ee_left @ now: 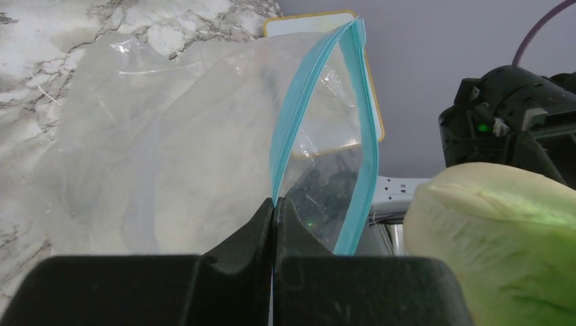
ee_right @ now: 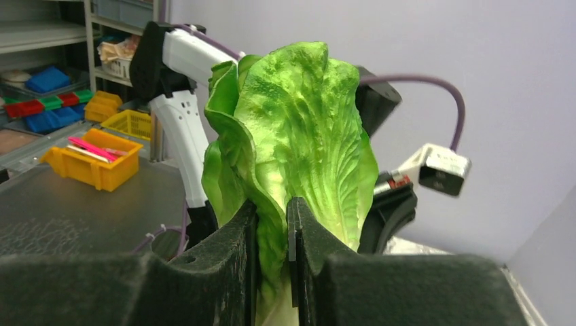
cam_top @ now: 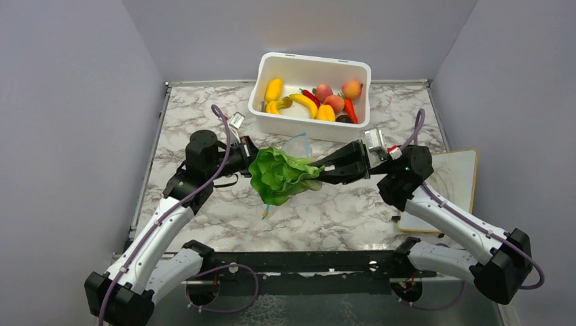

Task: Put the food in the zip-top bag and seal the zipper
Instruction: Place the fake vegetable in the zipper food storage bag.

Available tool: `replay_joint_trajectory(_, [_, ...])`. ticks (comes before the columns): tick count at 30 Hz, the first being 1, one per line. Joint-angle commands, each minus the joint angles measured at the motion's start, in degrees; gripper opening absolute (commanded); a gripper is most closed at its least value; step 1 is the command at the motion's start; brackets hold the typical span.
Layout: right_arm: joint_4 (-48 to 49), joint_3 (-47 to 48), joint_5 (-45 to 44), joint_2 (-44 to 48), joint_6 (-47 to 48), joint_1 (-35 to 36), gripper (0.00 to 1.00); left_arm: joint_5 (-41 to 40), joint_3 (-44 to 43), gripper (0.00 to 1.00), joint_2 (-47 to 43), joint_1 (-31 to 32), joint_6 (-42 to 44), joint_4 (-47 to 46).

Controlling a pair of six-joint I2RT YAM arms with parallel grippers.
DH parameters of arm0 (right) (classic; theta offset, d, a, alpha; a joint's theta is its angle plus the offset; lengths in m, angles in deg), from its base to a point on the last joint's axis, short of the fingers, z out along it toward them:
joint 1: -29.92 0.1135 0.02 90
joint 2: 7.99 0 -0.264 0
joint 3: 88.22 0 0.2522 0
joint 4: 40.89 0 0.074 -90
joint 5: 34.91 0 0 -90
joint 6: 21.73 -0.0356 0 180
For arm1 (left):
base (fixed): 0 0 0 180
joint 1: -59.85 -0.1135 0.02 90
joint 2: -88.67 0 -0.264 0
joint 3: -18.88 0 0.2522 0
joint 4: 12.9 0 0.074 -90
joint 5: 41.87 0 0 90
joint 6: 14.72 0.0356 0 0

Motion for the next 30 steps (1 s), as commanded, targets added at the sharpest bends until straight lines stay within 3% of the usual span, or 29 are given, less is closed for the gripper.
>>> replay_joint_trajectory(1, [4.01,3.87,0.97,-2.14,2.0,3.24,0.02,2.92,-0.49,0.0,1.07,0.17,1.49,-1.92])
replay_joint_trajectory(11, [3.95,4.87,-0.15,-7.26,8.97,6.06,0.02,11.26,0.26,0.0,1.01,0.22,-1.53,-7.25])
replay_joint_trajectory(15, [-5.52,4.18,-2.15,-5.91,20.13,6.06,0.04,14.04,0.5,0.0,0.83,0.17,-2.23,-9.53])
replay_joint_trajectory(19, [-8.71,1.04,-6.43,-3.87,26.54,6.07,0.06,18.24,2.43,0.0,0.25,0.17,-6.99,-17.15])
replay_joint_trajectory(24, [-17.68,1.17,-9.65,-2.13,34.28,6.07,0.07,19.38,1.95,0.0,-0.5,0.17,-6.13,-17.51])
replay_joint_trajectory(27, [-13.68,-1.34,-12.5,-0.59,32.24,6.07,0.06,19.5,1.82,0.0,-0.47,0.22,-6.89,-17.83])
replay_joint_trajectory(30, [-4.76,-5.77,-13.91,-0.02,28.89,6.07,0.12,19.54,3.29,0.0,-0.5,0.2,-11.13,-22.49])
